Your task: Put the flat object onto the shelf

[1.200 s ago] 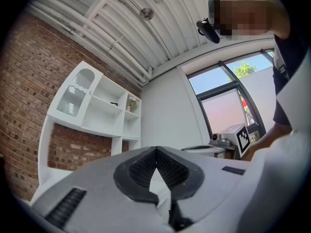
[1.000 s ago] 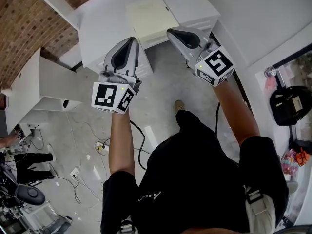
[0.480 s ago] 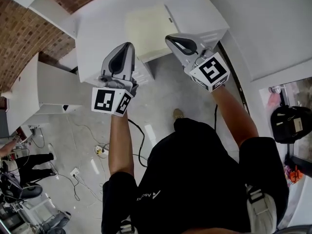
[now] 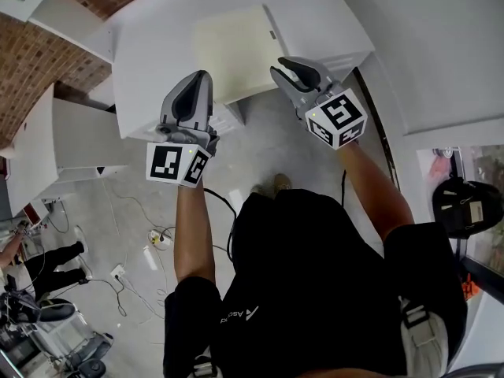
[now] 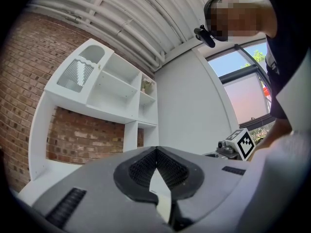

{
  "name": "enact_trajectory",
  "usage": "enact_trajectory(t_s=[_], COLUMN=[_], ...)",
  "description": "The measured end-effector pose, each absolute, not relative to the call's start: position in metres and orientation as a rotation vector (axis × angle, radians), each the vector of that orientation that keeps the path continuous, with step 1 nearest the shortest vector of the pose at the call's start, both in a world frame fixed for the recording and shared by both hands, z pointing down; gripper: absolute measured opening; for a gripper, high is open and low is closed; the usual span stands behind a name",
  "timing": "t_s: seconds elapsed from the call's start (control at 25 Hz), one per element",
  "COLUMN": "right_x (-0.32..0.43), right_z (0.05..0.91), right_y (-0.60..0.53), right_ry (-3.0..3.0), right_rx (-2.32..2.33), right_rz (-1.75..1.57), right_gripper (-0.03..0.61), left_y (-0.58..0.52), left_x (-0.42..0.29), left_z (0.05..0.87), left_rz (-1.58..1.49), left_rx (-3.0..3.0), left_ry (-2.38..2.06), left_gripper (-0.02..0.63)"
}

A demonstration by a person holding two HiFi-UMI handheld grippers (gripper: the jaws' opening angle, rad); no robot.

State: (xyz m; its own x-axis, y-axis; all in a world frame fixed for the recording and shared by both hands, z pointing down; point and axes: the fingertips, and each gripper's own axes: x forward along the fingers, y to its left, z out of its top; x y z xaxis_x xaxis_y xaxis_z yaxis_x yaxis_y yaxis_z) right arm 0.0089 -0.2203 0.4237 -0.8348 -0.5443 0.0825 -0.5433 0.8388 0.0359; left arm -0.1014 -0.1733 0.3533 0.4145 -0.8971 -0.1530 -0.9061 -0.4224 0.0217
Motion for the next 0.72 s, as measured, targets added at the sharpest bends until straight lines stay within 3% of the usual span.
enact_trajectory(t_s=[0.72], right_x=[0.046], right_z=[0.553], right_y=[-0.264], right_ry=[-2.706], right_rx=[1.279], right_rz=[0.789], right_gripper=[0.300], left_y=[-0.188], left_x=[-0.114], left_z=[0.398], left_rz=[0.175], left_rx=[-2.696], left_ry=[1.622], left_gripper=[-0.002])
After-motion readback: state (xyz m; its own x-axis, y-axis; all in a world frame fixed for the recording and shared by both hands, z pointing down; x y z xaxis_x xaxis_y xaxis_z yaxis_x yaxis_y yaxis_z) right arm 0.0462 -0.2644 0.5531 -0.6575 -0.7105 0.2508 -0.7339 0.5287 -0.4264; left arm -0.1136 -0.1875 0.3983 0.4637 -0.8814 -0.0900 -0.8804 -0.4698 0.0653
